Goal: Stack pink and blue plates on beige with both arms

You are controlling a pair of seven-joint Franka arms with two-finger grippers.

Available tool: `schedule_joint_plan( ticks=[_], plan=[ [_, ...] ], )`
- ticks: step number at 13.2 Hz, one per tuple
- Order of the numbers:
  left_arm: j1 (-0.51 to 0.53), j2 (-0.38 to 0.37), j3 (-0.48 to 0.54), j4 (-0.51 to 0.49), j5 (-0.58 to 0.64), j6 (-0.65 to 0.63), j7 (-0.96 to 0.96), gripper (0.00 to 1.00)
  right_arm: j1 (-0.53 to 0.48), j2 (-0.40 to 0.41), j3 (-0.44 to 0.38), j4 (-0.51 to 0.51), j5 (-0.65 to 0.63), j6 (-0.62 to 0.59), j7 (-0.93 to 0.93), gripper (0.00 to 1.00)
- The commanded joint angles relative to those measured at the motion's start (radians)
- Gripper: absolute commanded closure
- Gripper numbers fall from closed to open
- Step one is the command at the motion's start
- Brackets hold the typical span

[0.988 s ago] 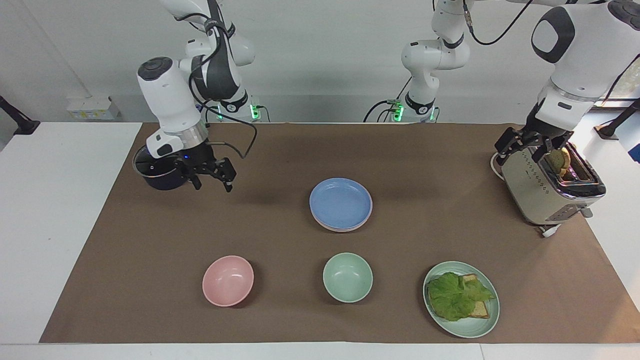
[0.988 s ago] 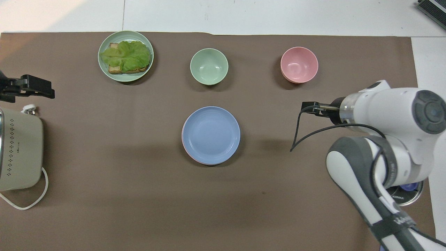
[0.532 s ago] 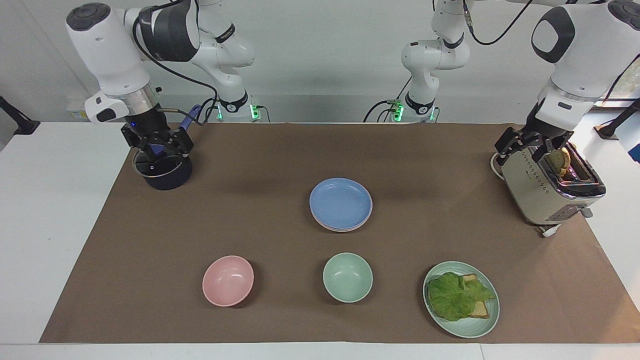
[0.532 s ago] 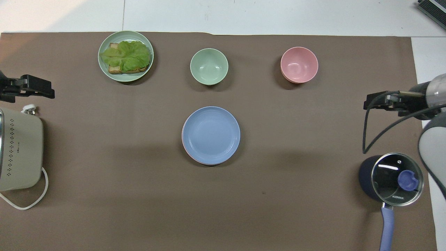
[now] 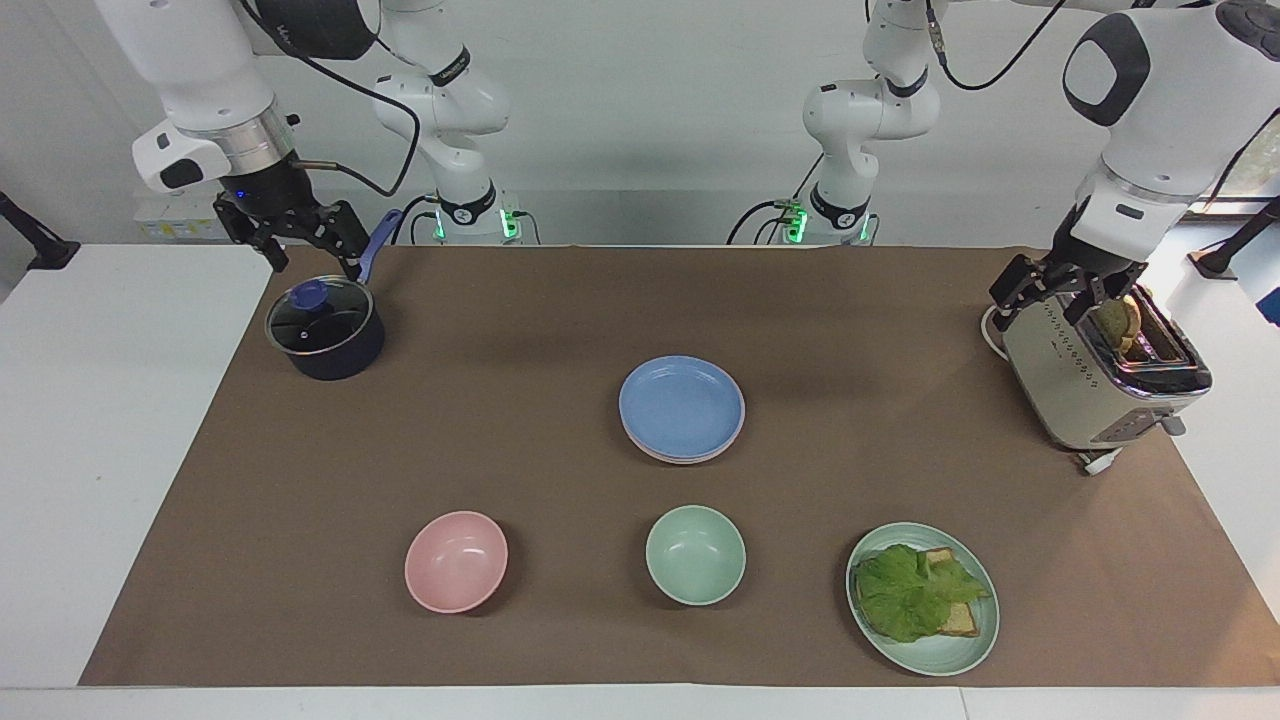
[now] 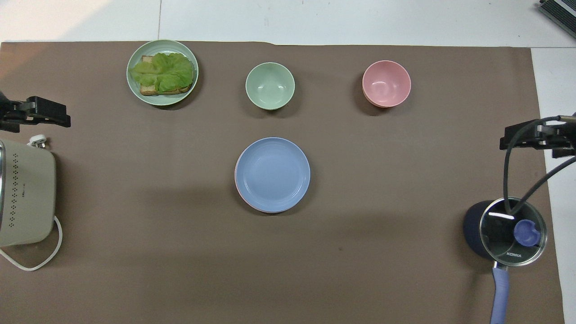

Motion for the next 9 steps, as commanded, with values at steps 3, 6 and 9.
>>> schedule_joint_plan(
  ticks=[3, 6, 9],
  plan=[
    [-0.003, -0.013, 0.004, 0.0, 0.016, -0.017, -0.005, 0.0, -0.013, 0.023, 0.014, 0.044, -0.014, -0.025, -0.022, 0.0],
    [-0.005, -0.013, 0.004, 0.0, 0.016, -0.017, -0.005, 0.0, -0.013, 0.024, 0.016, 0.042, -0.008, -0.015, -0.022, 0.0],
    [-0.005, -0.013, 0.004, 0.0, 0.014, -0.017, -0.005, 0.0, -0.011, 0.024, 0.016, 0.042, -0.005, -0.014, -0.024, 0.0]
  ],
)
